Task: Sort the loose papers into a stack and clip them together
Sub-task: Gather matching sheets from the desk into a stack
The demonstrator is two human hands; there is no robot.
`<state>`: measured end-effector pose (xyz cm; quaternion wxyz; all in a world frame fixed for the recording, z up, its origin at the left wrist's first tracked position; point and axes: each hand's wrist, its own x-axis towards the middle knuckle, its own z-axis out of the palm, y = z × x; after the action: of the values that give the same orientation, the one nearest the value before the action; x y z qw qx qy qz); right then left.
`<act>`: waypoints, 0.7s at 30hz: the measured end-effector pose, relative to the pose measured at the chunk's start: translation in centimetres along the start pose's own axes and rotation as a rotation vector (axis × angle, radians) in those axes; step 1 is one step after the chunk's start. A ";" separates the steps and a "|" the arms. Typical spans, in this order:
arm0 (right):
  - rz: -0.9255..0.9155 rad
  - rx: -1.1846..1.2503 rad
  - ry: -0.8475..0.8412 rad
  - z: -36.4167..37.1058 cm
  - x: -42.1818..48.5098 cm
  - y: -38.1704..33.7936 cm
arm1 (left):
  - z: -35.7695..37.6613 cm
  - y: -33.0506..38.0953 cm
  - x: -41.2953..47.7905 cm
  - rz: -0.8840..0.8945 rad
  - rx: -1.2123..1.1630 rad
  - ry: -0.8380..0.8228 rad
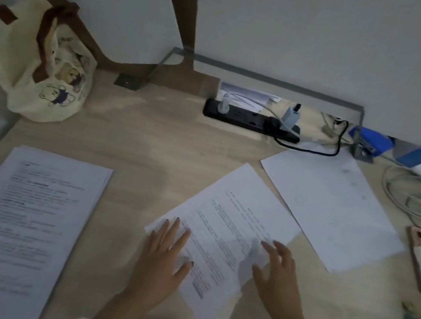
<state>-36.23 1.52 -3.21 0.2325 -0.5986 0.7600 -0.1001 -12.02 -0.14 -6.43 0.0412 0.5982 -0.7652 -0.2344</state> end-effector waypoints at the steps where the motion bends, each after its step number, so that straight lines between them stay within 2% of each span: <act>1: 0.072 -0.039 0.012 -1.4 0.9 2.0 | 1.0 0.6 -0.1 -0.029 0.066 -0.065; 4: 0.180 -0.151 0.039 -4.5 3.7 7.7 | 3.2 1.7 -0.5 -0.102 0.150 -0.139; 7: 0.236 -0.210 -0.017 -6.0 5.7 10.9 | 3.9 1.6 -0.8 -0.081 0.154 -0.082; 10: 0.255 -0.226 -0.059 -6.4 6.6 11.7 | 4.4 0.2 -1.0 -0.010 0.208 -0.091; 15: 0.132 -0.400 -0.009 -6.3 6.5 12.5 | 2.3 -2.5 -0.8 0.194 0.336 -0.139; 18: 0.091 -0.442 0.028 -6.6 6.1 13.0 | 1.3 -1.2 -0.1 0.199 0.333 -0.050; 20: 0.077 -0.400 0.046 -6.8 5.4 12.8 | 2.2 1.7 0.3 0.127 0.204 0.082; 21: 0.071 -0.370 0.060 -6.9 4.8 12.6 | 2.8 3.8 0.2 0.070 0.148 0.091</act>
<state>-51.17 -0.66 -3.77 0.0988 -0.6005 0.7929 0.0319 -16.40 1.17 -7.43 0.0400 0.5826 -0.7982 -0.1481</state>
